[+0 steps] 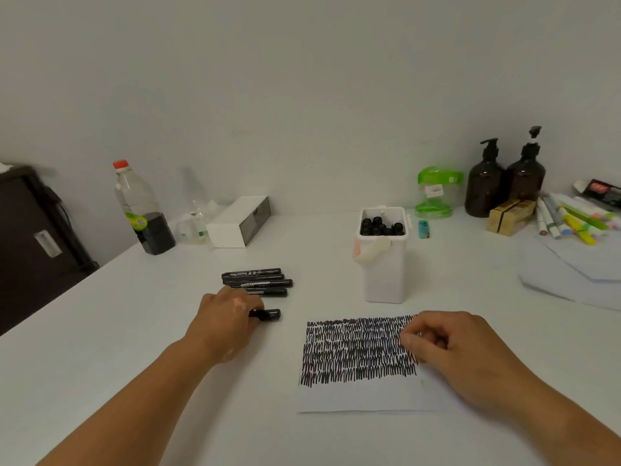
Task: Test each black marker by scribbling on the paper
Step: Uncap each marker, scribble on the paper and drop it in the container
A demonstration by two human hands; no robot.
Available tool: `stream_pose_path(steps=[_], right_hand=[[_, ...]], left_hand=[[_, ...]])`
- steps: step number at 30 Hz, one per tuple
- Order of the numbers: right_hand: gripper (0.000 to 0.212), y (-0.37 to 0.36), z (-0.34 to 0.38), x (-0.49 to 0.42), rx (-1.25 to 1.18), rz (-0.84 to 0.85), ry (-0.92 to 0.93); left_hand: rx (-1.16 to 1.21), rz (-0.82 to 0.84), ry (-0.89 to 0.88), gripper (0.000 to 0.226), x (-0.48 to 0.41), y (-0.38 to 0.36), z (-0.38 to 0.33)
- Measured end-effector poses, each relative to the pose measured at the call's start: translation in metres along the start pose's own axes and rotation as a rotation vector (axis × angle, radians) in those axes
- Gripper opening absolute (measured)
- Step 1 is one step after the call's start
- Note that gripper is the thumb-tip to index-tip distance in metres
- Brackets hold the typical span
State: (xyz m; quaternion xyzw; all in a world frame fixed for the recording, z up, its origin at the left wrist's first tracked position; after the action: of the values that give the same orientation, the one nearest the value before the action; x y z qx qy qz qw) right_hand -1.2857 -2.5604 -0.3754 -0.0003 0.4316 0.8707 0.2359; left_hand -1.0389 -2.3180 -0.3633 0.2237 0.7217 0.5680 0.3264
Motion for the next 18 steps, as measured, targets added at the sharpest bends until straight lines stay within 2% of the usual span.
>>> stream_pose_path(steps=[3, 6, 11, 14, 18], right_hand=[[0.003, 0.001, 0.000, 0.000, -0.017, -0.010, 0.001], [0.004, 0.002, 0.000, 0.000, -0.010, -0.011, 0.002], [0.006, 0.002, 0.002, 0.000, -0.024, -0.012, 0.003], [0.008, 0.003, 0.002, 0.001, -0.051, -0.018, -0.003], [0.034, 0.002, 0.003, 0.001, -0.081, 0.002, -0.001]], left_hand=[[0.082, -0.056, -0.043, 0.013, -0.002, 0.009, -0.015], [0.412, -0.117, -0.018, 0.004, -0.005, 0.028, -0.037], [1.116, 0.001, 0.104, 0.004, -0.008, 0.029, -0.079], [1.463, 0.095, 0.134, 0.012, -0.006, 0.010, -0.110], [1.742, 0.162, 0.184, 0.022, -0.004, -0.017, -0.138]])
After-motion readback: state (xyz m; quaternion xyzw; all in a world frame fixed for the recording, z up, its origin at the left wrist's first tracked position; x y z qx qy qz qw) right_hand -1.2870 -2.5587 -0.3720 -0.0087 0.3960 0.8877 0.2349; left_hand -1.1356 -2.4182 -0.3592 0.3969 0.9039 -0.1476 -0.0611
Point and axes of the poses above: each hand's wrist, its own x-axis away from the middle knuckle, its own y-axis out of the back of the hand, z = x × y, the point moved 7 cm from there along -x, towards the middle knuckle, and after that the axes turned 13 degrees about x, right-handed, at the moved point
